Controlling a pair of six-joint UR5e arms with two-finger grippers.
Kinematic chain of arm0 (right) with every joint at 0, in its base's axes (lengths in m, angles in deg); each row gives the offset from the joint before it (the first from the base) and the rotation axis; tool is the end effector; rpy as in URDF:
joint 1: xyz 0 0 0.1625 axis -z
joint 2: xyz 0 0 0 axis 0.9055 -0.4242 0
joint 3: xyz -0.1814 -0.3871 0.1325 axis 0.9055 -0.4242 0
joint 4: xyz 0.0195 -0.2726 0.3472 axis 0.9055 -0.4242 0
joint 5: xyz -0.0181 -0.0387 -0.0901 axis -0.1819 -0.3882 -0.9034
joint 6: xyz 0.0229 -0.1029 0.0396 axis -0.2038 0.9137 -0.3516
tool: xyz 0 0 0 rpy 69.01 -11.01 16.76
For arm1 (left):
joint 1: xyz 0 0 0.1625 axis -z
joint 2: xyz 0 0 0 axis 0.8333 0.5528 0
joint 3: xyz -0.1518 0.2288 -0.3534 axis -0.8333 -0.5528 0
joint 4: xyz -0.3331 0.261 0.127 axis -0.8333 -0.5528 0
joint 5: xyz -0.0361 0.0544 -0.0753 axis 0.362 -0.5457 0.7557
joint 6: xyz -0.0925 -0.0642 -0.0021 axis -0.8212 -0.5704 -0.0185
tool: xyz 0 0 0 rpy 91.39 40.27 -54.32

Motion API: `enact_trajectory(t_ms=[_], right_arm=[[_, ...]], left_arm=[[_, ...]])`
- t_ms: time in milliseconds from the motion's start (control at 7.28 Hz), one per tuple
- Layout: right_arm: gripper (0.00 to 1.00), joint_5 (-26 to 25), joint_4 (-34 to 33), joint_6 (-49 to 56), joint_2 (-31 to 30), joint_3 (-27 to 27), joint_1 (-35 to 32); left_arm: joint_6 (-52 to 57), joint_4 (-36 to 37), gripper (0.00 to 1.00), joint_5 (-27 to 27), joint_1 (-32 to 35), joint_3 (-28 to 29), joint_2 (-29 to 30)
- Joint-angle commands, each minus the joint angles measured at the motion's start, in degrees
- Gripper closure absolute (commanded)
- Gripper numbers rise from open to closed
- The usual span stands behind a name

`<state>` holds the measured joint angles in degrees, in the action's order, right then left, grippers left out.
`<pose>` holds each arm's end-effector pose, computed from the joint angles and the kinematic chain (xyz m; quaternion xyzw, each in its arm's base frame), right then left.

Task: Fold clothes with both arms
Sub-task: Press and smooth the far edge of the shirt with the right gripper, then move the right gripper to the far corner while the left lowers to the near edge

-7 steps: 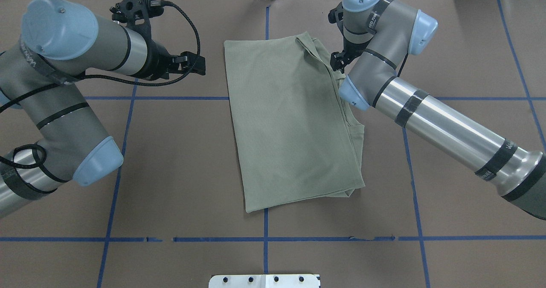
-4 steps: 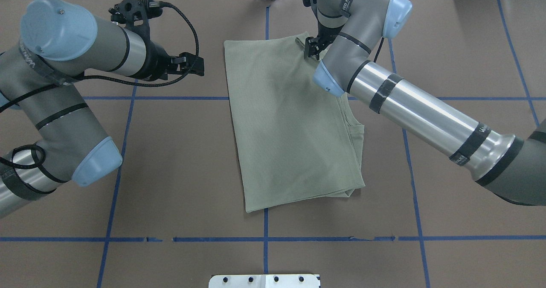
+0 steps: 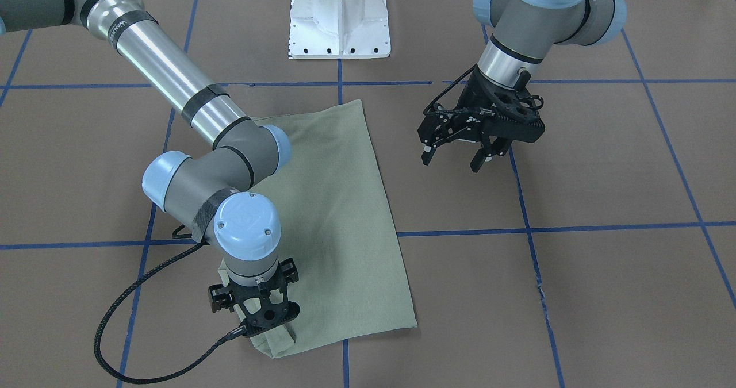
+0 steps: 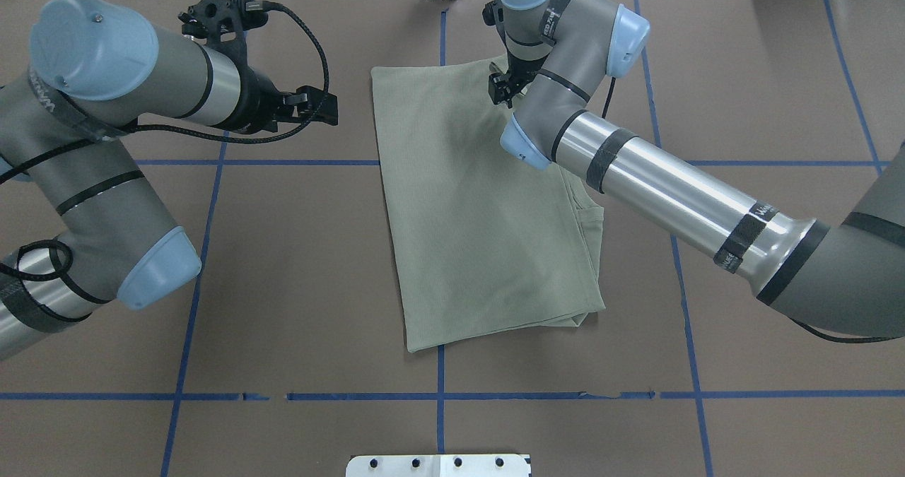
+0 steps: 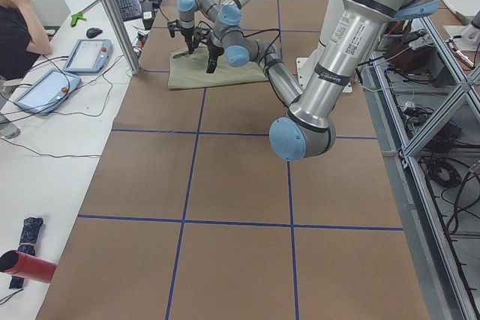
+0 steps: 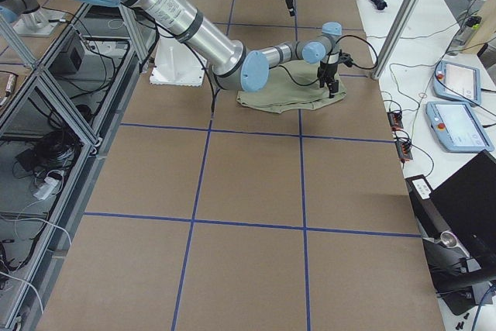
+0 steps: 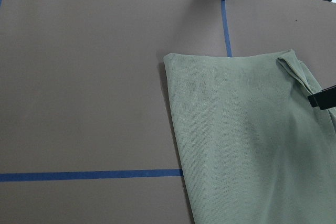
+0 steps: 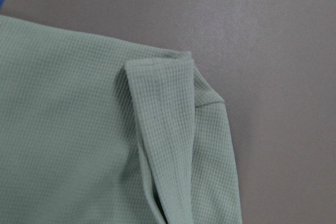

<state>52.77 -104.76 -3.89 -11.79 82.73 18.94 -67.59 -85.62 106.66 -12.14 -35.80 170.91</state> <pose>-0.5811 -0.7429 0.3084 0.1172 -0.2784 -0.1504 0.9414 0.4020 -0.5292 0.2200 0.1744 0.5058 -0.0733 0.8417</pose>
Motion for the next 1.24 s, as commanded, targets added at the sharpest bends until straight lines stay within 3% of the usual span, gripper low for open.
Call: enact_trajectory(t_ms=[0,137,275,1099], right_arm=[[0.0,-0.55,0.54,0.08,0.09,-1.55,0.17],[0.0,-0.9,6.46,0.0,0.09,-5.21,0.08],[0.0,-1.51,7.57,0.0,0.09,-6.38,-0.18],[0.0,-1.61,7.75,0.26,-0.43,-7.79,-5.54]], left_arm=[[-0.09,0.0,0.0,0.0,0.0,-0.15,0.07],[-0.09,0.0,0.0,0.0,0.09,-0.41,-0.1],[-0.09,0.0,0.0,0.0,0.0,-0.42,-0.19],[-0.18,0.0,0.0,-0.09,-0.17,-0.42,-0.28]])
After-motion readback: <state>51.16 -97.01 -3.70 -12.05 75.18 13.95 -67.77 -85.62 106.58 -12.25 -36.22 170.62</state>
